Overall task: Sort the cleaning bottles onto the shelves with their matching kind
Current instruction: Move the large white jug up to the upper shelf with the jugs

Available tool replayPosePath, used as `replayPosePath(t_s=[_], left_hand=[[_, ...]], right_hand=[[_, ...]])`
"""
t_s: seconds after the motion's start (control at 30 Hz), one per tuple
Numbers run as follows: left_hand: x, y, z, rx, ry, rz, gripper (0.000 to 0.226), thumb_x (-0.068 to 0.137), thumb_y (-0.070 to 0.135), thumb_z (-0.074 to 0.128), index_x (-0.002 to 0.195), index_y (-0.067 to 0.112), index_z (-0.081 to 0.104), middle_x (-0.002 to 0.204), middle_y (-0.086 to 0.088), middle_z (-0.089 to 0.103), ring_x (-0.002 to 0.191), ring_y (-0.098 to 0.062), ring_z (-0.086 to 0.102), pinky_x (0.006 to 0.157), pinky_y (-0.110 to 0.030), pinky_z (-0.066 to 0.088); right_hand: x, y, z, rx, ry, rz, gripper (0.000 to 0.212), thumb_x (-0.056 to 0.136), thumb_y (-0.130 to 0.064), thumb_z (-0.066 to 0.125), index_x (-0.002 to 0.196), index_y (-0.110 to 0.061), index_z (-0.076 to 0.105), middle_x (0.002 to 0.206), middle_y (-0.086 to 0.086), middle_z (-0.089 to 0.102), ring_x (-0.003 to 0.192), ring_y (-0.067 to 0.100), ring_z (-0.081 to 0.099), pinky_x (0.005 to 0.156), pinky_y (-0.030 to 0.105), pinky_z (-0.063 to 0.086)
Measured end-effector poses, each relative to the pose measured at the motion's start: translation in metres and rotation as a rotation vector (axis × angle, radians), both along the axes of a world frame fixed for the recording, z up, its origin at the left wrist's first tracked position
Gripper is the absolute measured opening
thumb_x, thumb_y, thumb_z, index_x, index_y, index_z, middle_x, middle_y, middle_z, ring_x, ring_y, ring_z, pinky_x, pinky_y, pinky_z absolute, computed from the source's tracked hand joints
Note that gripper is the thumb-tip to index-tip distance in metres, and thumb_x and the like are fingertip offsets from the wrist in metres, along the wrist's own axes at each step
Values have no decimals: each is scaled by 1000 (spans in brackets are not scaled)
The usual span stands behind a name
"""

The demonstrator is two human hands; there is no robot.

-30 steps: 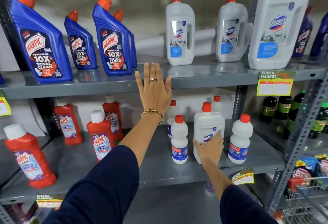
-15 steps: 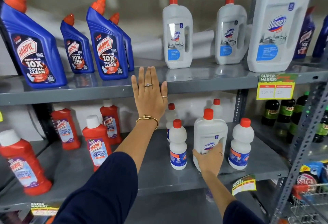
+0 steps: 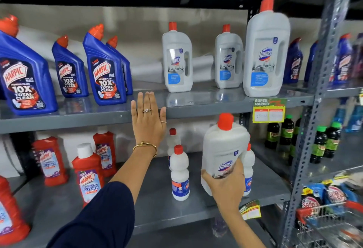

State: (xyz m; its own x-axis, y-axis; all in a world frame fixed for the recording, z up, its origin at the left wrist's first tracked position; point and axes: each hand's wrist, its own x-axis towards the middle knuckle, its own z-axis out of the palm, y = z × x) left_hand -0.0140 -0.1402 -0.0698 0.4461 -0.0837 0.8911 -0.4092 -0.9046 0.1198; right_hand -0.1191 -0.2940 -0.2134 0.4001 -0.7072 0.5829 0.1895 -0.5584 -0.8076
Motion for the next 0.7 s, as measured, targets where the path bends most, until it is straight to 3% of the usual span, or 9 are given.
replayPosePath(t_s=[0.07,0.13,0.23,0.33,0.43,0.53,0.6,0.7], left_hand=[[-2,2,1,16,18,-12,53,93,25,44,133,-7,32,137,-29,41,131,-42,32,109,-49,10],[-5,3,4,14,35,-23,54,91,22,52,132,-8,34,136,-30,42,130,-44,33,107,-50,12],[-10,3,8,14,36,-25,56,85,18,62,127,-11,39,131,-32,47,125,-46,39,103,-55,14],[-13,4,9,17,51,-17,56,83,20,64,125,-11,42,129,-31,49,123,-46,41,102,-58,22],[-14,5,9,43,67,5,52,91,30,45,125,-9,44,128,-27,52,123,-41,44,101,-56,29],[-15,5,9,47,102,8,61,93,39,20,127,-6,43,130,-25,52,124,-39,44,101,-54,32],[-14,5,11,49,126,15,68,96,40,4,127,-5,43,131,-23,52,124,-37,44,101,-53,32],[-12,3,11,63,145,11,71,96,40,-4,128,-3,43,132,-21,51,125,-35,44,106,-48,29]], right_hand=[[-13,2,42,-20,-86,-6,86,46,-35,90,117,-22,44,110,4,64,92,17,57,78,24,46],[-26,3,89,-35,-160,5,89,41,-44,86,116,-23,44,109,0,64,90,14,56,75,20,42],[-38,4,160,-73,-233,-8,102,38,-57,76,125,-16,42,114,0,63,98,21,59,79,29,47],[-37,2,217,-147,-258,-16,106,43,-57,75,132,-13,37,122,2,60,106,23,57,84,34,46],[-21,0,257,-163,-234,-20,103,46,-55,76,132,-12,37,119,4,62,106,25,57,82,33,43],[4,2,274,-182,-180,-15,92,50,-49,80,124,-9,41,112,7,63,102,27,58,73,29,37],[25,4,276,-191,-140,2,89,52,-47,81,121,-7,42,113,12,62,102,30,57,76,33,42],[55,7,271,-194,-64,36,90,52,-48,81,119,-4,41,112,15,60,101,34,57,81,40,46]])
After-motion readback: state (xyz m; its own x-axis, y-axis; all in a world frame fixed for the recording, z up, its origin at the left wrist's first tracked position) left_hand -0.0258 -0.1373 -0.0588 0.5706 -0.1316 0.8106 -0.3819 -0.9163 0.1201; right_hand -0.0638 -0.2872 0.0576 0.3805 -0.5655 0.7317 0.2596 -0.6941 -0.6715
